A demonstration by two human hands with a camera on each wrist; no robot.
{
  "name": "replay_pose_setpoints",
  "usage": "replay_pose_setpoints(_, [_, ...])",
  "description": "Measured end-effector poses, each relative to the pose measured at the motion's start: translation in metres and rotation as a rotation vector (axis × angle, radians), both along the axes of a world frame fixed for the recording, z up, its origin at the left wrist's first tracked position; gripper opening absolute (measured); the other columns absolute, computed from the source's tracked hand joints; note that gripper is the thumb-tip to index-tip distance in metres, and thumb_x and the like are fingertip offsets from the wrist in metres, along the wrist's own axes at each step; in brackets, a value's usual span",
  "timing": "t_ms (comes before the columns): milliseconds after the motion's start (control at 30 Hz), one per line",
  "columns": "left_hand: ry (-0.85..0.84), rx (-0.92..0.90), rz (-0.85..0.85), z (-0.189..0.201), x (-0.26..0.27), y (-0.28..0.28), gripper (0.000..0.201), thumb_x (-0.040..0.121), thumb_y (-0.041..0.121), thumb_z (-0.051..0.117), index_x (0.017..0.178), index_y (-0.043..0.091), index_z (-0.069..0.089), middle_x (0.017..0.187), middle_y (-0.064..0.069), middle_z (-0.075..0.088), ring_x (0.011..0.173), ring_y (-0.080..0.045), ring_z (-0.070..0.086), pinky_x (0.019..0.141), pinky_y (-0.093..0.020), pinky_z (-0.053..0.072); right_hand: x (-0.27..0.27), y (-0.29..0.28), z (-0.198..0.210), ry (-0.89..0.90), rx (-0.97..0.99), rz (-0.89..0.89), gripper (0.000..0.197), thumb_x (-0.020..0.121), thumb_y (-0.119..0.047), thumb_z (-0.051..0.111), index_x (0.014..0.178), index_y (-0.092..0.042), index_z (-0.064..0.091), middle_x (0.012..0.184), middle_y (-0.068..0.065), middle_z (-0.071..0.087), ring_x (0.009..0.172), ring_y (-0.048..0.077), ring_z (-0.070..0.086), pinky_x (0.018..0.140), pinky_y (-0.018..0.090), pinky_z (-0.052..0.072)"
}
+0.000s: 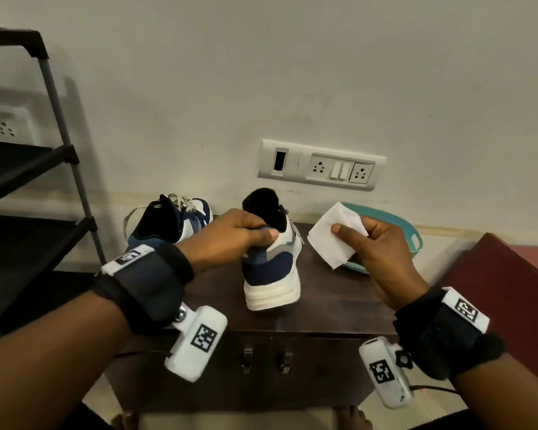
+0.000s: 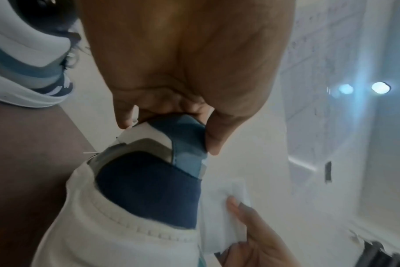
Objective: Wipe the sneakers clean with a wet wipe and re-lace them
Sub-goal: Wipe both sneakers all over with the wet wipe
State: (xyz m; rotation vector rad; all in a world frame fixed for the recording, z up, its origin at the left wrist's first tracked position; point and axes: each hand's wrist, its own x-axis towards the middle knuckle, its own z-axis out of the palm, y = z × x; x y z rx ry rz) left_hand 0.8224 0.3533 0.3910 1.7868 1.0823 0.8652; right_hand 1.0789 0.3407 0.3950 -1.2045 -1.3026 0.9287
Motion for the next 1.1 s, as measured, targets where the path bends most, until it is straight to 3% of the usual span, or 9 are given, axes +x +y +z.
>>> replay_pose_setpoints(100, [-0.142,-0.125,0.0,-0.005,-0.017,-0.002,0.074,0.079,0.05,0.069,0.105,-0.018,0.058,0.097,-0.027,0.064,0.092,-0.03,0.057,0.088,-0.045,0.043,-0.004,0.005,-0.006,-0.118,0.136,0.023,0.016,0.091,-0.013,0.074,0.086,-0.028,0.077,0.09,-0.002,0.079,0.083,0.012,0.074,0.073,0.029,0.06])
replay_pose_setpoints(200, [-0.245,-0.208,0.021,-0.02,-0.026,-0.009,0.054,0.087,0.034,0.066,0.118,-0.01,0.063,0.12,-0.028,0.067,0.117,-0.041,0.062,0.108,-0.054,0.042,-0.012,0.015,-0.016,-0.152,0.182,0.071,0.017,0.093,-0.009,0.071,0.086,-0.021,0.08,0.09,0.009,0.078,0.078,0.02,0.073,0.07,0.036,0.059])
replay_pose_setpoints(300, [-0.274,-0.228,0.033,-0.037,-0.031,-0.018,0.066,0.085,0.039,0.071,0.117,-0.016,0.056,0.117,-0.036,0.061,0.108,-0.035,0.057,0.104,-0.056,0.042,-0.021,0.02,-0.031,-0.285,0.244,0.102,0.013,0.094,-0.011,0.07,0.088,-0.014,0.081,0.085,0.012,0.076,0.074,0.025,0.07,0.072,0.049,0.056])
replay_pose_setpoints(467, [-0.125,-0.216,0.019,-0.043,-0.029,-0.028,0.024,0.097,0.02,0.053,0.107,0.0,0.064,0.1,-0.005,0.07,0.096,-0.011,0.064,0.09,-0.029,0.05,-0.038,0.008,-0.05,-0.481,0.389,0.306,0.027,0.091,-0.003,0.069,0.11,-0.019,0.08,0.107,-0.009,0.077,0.099,0.004,0.071,0.085,0.028,0.057])
replay_pose_setpoints(633, [0.107,-0.153,0.049,-0.029,-0.037,-0.023,0.033,0.08,0.031,0.051,0.1,0.009,0.064,0.1,-0.011,0.066,0.095,-0.028,0.06,0.093,-0.048,0.048,-0.044,0.006,-0.057,-0.556,0.432,0.424,0.031,0.093,-0.001,0.067,0.118,-0.016,0.077,0.12,-0.007,0.074,0.116,-0.001,0.065,0.102,0.027,0.053])
replay_pose_setpoints(767, [0.01,-0.205,0.104,-0.028,-0.035,-0.008,0.016,0.099,0.02,0.058,0.091,0.008,0.065,0.095,-0.003,0.072,0.09,-0.016,0.066,0.088,-0.035,0.051,-0.044,0.008,-0.06,-0.648,0.504,0.5,0.034,0.094,-0.004,0.07,0.125,-0.018,0.073,0.13,-0.008,0.069,0.125,0.0,0.06,0.107,0.027,0.049])
replay_pose_setpoints(933, [-0.023,-0.272,0.057,-0.028,-0.036,0.01,0.027,0.103,0.008,0.052,0.13,0.004,0.058,0.123,-0.011,0.07,0.111,-0.024,0.068,0.099,-0.036,0.053,-0.041,0.016,-0.046,-0.612,0.469,0.481,0.036,0.096,-0.003,0.067,0.124,-0.025,0.073,0.125,-0.013,0.071,0.117,0.007,0.067,0.099,0.035,0.055])
replay_pose_setpoints(1033, [-0.029,-0.308,0.019,-0.027,-0.035,0.014,0.03,0.104,0.008,0.051,0.134,0.006,0.055,0.123,-0.011,0.07,0.112,-0.026,0.069,0.1,-0.038,0.054,-0.04,0.018,-0.038,-0.455,0.397,0.343,0.038,0.098,-0.006,0.063,0.116,-0.039,0.073,0.103,-0.018,0.077,0.092,0.031,0.073,0.08,0.048,0.059])
replay_pose_setpoints(1100, [-0.036,-0.339,0.016,-0.025,-0.034,0.015,0.031,0.104,0.009,0.052,0.134,0.006,0.055,0.124,-0.011,0.07,0.115,-0.028,0.068,0.103,-0.044,0.052,-0.037,0.019,-0.039,-0.429,0.454,0.258,0.034,0.097,-0.005,0.064,0.118,-0.03,0.074,0.103,-0.017,0.077,0.09,0.025,0.074,0.078,0.043,0.06])
